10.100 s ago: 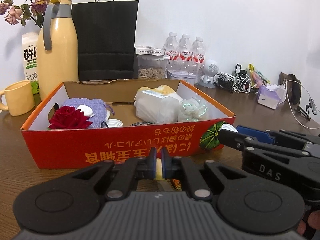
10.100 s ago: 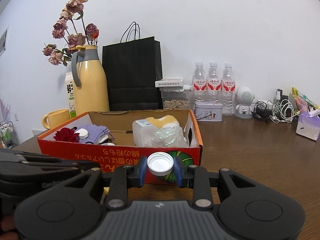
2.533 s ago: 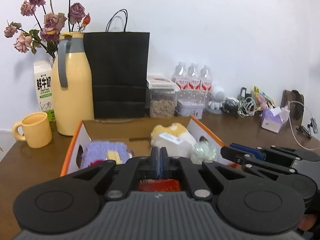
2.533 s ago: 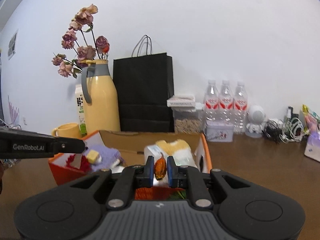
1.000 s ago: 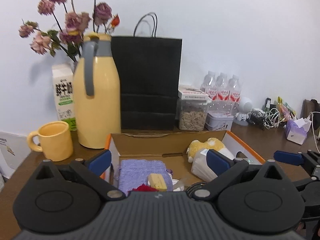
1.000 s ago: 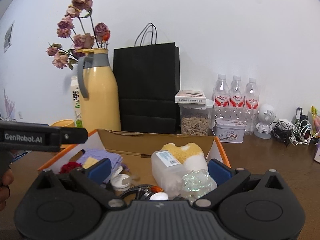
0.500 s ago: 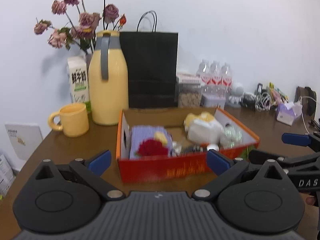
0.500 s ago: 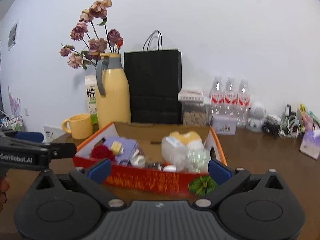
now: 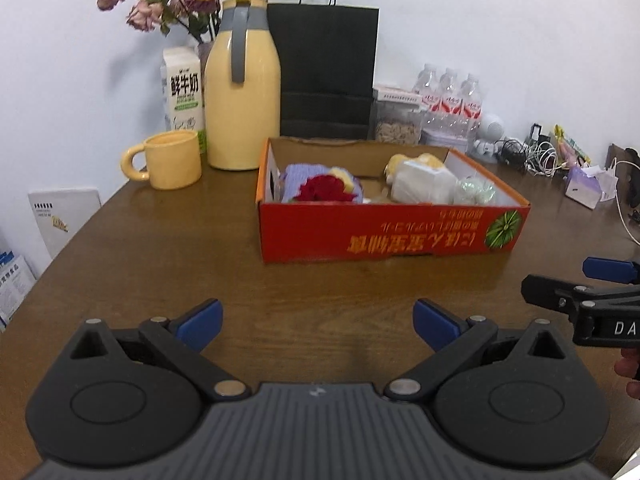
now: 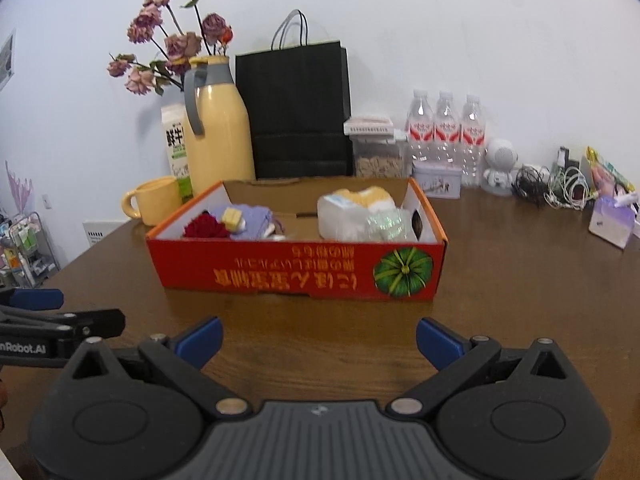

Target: Organize objects

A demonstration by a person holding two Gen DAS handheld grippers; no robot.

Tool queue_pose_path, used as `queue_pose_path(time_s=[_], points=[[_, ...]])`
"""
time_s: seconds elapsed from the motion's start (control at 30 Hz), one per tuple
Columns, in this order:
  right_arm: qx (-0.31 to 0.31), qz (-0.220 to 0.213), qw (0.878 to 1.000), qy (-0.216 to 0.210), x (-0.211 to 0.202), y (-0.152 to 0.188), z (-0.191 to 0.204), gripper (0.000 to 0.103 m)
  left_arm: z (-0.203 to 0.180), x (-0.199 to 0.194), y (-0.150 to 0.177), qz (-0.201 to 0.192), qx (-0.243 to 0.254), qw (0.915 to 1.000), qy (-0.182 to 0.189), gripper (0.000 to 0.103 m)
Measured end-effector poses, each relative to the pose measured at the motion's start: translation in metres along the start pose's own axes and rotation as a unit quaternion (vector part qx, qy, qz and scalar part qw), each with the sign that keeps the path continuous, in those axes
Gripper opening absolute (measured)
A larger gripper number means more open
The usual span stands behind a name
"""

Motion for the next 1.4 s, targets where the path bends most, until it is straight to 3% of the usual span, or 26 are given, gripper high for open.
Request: queue_pose_path(time_s=[1.4], points=[[0.003,0.012,1.000,0.004,0.0067,0.0052,-0.0043,0.103,0.0011,0.0017,0.0065,0.007,-0.005,1.0000,-0.003,0.103]])
Point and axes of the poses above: each gripper's, at about its wrist camera, not at the fingertips, and x roughly the way its jaws point, z to its left, y to its underside, the point moved 3 cm from there along x, roughly the way its jaws point, and after that the axes turned 6 degrees about x, right-handed, at the moved point
